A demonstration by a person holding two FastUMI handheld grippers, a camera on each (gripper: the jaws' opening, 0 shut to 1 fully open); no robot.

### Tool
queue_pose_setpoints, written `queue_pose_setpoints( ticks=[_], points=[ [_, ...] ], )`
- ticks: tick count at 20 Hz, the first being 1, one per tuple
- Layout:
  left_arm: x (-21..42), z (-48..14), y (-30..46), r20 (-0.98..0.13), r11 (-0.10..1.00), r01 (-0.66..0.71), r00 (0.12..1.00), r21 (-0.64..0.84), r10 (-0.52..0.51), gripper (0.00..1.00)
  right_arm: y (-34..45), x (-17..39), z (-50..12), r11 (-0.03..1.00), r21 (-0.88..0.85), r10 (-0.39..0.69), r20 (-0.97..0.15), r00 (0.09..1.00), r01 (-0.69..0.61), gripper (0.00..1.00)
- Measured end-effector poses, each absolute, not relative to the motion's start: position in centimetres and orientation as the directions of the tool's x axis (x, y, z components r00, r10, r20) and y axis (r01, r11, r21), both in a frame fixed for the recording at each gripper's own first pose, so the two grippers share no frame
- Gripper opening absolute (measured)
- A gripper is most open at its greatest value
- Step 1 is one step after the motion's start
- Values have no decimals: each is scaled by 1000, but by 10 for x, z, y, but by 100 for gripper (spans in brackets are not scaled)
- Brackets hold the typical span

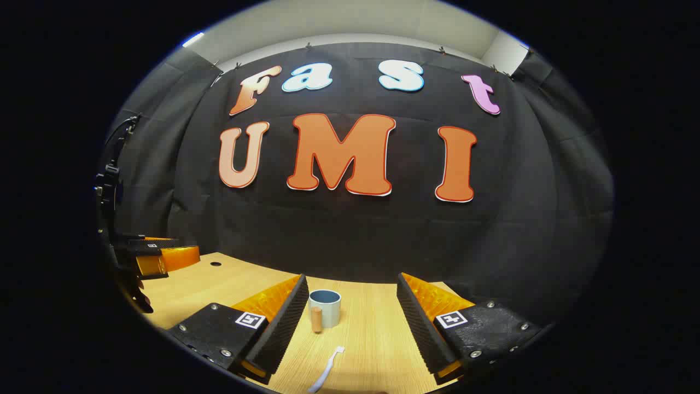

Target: Put the toothbrush and toothpaste on the desktop into the cup, then pick up the cup and place it on the coaster on the desktop.

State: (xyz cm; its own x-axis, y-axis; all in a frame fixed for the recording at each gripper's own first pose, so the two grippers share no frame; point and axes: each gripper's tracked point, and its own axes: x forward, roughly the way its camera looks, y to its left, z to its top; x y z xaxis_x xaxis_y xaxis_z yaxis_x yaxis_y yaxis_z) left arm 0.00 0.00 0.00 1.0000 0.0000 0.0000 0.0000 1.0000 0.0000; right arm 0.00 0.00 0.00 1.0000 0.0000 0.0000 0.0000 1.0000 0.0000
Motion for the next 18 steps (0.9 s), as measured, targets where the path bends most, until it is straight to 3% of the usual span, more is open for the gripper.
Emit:
queue_pose_setpoints(
  ticks=[8,18],
  points=[
    [4,10,-9,14,1000,12,1000,1,-12,97,5,7,-5,1000,5,25,-22,999,-25,97],
    [13,6,-7,-66,999,25,997,-41,-28,97,7,12,-13,998,32,50,-108,993,-47,98]
  ],
)
